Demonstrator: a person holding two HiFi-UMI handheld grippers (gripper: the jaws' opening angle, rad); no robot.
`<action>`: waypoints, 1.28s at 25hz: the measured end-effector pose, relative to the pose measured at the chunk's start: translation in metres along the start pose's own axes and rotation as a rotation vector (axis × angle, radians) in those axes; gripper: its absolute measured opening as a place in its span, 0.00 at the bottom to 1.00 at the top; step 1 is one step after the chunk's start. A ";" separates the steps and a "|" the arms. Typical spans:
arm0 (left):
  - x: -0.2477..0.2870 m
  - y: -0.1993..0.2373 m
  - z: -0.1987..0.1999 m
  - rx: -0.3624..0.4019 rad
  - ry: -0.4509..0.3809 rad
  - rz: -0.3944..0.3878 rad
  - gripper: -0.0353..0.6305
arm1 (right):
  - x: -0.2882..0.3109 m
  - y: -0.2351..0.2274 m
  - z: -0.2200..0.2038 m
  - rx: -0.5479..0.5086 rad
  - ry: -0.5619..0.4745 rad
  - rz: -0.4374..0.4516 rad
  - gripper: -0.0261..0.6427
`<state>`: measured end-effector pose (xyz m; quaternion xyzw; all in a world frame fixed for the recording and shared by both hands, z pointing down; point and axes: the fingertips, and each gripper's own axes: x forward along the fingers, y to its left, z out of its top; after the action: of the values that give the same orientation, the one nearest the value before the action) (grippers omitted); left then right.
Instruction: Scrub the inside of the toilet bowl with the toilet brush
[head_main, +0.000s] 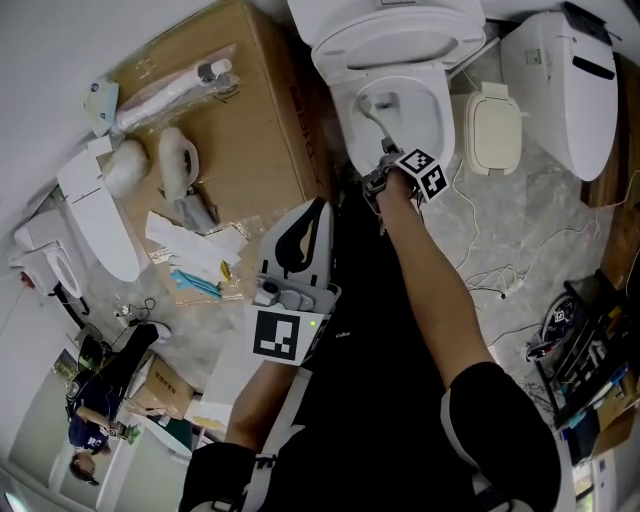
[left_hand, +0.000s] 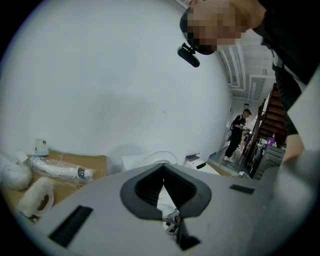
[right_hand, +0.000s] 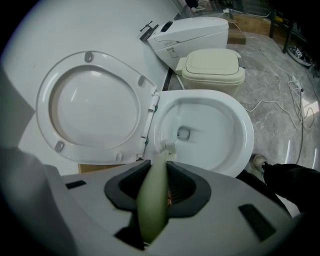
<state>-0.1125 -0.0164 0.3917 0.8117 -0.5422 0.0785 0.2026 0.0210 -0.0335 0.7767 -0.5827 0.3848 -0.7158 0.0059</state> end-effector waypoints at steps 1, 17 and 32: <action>-0.001 0.000 -0.002 -0.001 0.011 0.001 0.06 | -0.001 -0.001 -0.001 -0.005 0.007 0.000 0.21; -0.018 -0.026 -0.002 -0.008 -0.041 0.011 0.06 | -0.041 -0.059 -0.018 -0.150 0.145 -0.066 0.21; -0.036 -0.074 -0.012 -0.023 -0.047 -0.004 0.06 | -0.094 -0.118 0.006 -0.555 0.313 -0.135 0.21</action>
<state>-0.0586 0.0436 0.3723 0.8120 -0.5460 0.0528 0.1993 0.1081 0.0890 0.7649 -0.4691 0.5220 -0.6632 -0.2600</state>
